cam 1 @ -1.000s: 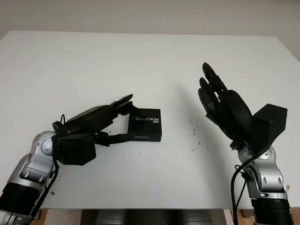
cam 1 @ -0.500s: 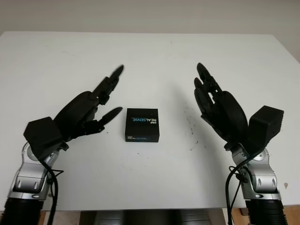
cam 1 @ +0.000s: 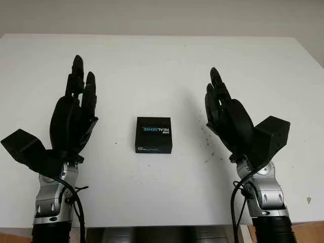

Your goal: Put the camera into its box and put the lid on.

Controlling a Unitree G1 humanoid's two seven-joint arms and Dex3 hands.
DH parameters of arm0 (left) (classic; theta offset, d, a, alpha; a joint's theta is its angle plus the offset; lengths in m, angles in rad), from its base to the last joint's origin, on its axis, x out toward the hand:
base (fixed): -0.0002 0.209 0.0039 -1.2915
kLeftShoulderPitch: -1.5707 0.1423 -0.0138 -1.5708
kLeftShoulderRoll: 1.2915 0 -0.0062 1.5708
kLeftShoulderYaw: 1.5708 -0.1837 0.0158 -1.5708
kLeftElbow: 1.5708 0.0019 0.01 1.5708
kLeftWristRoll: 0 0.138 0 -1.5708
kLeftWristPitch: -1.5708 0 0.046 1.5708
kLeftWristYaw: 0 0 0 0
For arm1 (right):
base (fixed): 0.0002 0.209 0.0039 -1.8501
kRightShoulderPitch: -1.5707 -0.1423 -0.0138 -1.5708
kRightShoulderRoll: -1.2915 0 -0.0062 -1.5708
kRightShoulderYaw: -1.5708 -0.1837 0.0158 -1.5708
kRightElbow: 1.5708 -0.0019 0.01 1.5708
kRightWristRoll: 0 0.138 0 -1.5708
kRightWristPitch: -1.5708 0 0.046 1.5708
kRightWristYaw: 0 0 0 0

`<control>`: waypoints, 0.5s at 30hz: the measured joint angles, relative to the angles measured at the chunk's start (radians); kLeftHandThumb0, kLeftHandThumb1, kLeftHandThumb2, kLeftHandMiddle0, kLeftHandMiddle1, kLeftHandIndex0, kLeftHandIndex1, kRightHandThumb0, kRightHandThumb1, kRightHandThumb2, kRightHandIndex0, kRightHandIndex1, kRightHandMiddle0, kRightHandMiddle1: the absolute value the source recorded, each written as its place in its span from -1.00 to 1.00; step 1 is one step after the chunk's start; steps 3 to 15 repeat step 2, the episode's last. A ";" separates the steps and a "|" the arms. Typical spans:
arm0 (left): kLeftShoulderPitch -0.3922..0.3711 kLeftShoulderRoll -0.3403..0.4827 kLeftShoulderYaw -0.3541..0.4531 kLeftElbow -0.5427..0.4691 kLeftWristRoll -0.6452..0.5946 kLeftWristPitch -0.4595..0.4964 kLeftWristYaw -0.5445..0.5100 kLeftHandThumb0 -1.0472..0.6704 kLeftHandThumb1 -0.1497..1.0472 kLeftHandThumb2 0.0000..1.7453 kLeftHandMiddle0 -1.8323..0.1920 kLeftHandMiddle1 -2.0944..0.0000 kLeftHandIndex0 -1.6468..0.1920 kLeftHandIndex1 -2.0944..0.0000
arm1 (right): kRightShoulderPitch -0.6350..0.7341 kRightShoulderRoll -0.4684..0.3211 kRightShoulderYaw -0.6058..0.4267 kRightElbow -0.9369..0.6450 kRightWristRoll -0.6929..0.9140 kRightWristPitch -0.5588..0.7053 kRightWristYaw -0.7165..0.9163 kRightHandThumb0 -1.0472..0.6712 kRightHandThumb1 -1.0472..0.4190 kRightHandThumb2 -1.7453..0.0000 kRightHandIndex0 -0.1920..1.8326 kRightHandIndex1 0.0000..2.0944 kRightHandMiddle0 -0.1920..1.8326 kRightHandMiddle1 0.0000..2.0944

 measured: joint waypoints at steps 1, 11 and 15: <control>0.000 -0.004 0.001 0.000 -0.001 0.001 0.000 -0.62 1.00 -0.30 1.00 1.00 1.00 1.00 | -0.003 0.007 0.002 0.000 -0.004 0.004 -0.009 -0.68 -1.00 0.22 -1.00 -1.00 -1.00 -1.00; 0.000 -0.007 0.001 0.000 -0.004 0.002 -0.001 -0.62 1.00 -0.30 1.00 1.00 1.00 1.00 | -0.006 0.013 0.003 0.000 -0.006 0.013 -0.018 -0.67 -1.00 0.22 -1.00 -1.00 -1.00 -1.00; 0.000 -0.007 0.001 0.000 -0.004 0.002 -0.001 -0.62 1.00 -0.30 1.00 1.00 1.00 1.00 | -0.006 0.013 0.003 0.000 -0.006 0.013 -0.018 -0.67 -1.00 0.22 -1.00 -1.00 -1.00 -1.00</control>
